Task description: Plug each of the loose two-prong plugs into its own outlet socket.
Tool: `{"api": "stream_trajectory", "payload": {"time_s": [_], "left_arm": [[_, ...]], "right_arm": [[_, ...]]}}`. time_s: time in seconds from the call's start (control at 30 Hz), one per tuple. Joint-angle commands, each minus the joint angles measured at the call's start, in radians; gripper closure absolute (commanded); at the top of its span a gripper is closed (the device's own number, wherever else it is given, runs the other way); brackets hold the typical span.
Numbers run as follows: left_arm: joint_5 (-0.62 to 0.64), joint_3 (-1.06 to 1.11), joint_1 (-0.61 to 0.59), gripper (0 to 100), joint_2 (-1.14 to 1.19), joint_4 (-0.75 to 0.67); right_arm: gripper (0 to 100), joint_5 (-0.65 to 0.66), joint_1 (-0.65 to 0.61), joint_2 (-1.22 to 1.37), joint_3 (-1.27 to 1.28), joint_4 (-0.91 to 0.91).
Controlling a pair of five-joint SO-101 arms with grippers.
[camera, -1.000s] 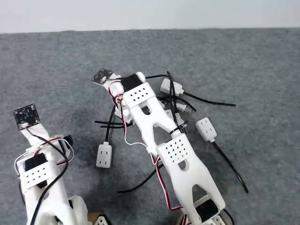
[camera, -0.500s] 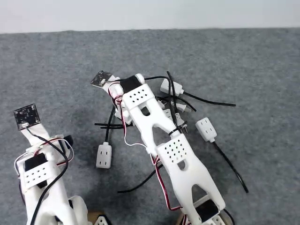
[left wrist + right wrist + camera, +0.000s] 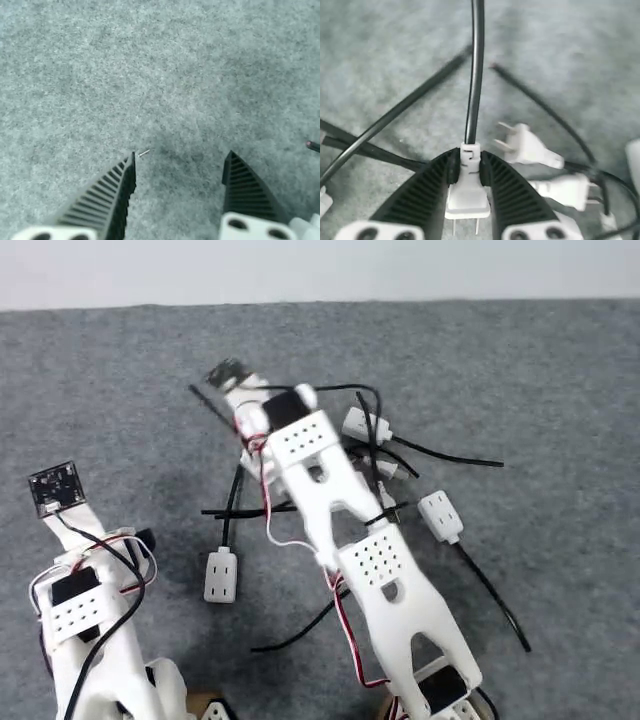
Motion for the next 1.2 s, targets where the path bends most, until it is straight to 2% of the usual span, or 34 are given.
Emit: {"api": "stream_trajectory", "payload": {"time_s": [0.0,0.07,0.23,0.33,0.4,0.5,0.6,0.83,0.97,1.07,1.17], "left_arm": [[-0.028,-0.031,0.025,74,-0.014,0.034],[-0.089,-0.045,0.037,74,0.020,0.051],[-0.124,-0.196,0.037,74,0.249,0.109],[-0.233,-0.306,0.038,74,0.390,0.201],[-0.316,-0.357,0.075,77,0.454,0.265],[-0.443,-0.378,0.138,88,0.499,0.318],[-0.465,-0.383,0.157,92,0.502,0.330],[-0.552,-0.395,0.158,92,0.508,0.373],[-0.677,-0.390,0.173,92,0.505,0.419],[-0.746,-0.367,0.203,92,0.496,0.433],[-0.790,-0.358,0.216,92,0.486,0.439]], "right_arm": [[99.1,-0.037,0.033,-0.191,0.037,0.048],[99.1,-0.049,0.036,-0.277,0.115,0.048],[99.1,-0.064,0.022,-0.524,0.371,0.044],[99.1,-0.069,-0.002,-0.654,0.509,0.039],[99.1,-0.087,-0.027,-0.728,0.589,0.038],[99.1,-0.092,-0.081,-0.832,0.710,0.022],[99.1,-0.092,-0.143,-0.947,0.855,-0.012],[99.1,-0.084,-0.268,-1.362,1.378,-0.246],[99.1,-0.081,-0.321,-1.573,1.699,-0.438],[99.1,-0.086,-0.341,-1.632,1.817,-0.529],[99.1,-0.089,-0.341,-1.600,1.821,-0.539]]}}
